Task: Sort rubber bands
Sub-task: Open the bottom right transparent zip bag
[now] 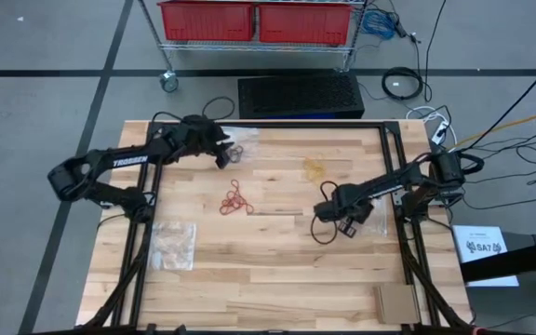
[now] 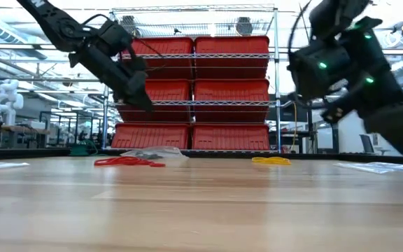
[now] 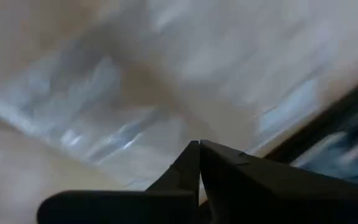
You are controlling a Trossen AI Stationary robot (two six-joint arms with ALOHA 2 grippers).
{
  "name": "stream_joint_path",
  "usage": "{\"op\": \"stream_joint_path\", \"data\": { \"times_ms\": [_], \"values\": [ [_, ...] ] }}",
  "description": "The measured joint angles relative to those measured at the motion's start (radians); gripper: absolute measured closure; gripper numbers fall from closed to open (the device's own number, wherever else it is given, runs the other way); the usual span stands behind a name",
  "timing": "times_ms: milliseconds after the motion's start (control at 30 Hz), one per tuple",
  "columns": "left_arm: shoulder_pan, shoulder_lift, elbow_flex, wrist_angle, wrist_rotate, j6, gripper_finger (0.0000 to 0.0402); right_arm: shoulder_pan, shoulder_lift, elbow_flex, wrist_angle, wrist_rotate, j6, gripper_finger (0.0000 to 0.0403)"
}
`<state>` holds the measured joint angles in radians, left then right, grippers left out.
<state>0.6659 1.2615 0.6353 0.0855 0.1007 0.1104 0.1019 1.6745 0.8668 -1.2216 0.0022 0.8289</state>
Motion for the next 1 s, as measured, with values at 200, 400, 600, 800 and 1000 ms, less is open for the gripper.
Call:
{"op": "stream_joint_path", "data": {
  "times_ms": [200, 400, 600, 800, 1000],
  "values": [
    [-0.089, -0.028, 0.0, -0.009, 0.0, 0.0, 0.0336, 0.036, -0.006, -0.085, 0.233, -0.207, 0.016, 0.0402],
    [-0.158, -0.052, 0.0, -0.028, -0.016, -0.001, 0.0395, 0.017, -0.008, 0.004, 0.49, -0.155, -0.035, 0.0403],
    [-0.226, -0.055, 0.0, -0.031, -0.103, -0.001, 0.0395, -0.011, -0.046, 0.116, 0.654, -0.044, -0.221, 0.0403],
    [-0.305, -0.055, -0.003, -0.049, -0.236, -0.001, 0.0398, -0.041, -0.05, 0.191, 0.633, 0.099, -0.499, 0.0403],
    [-0.387, -0.055, -0.003, -0.047, -0.294, 0.0, 0.0398, -0.143, -0.037, 0.176, 0.701, 0.112, -0.746, 0.0403]
  ]
}}
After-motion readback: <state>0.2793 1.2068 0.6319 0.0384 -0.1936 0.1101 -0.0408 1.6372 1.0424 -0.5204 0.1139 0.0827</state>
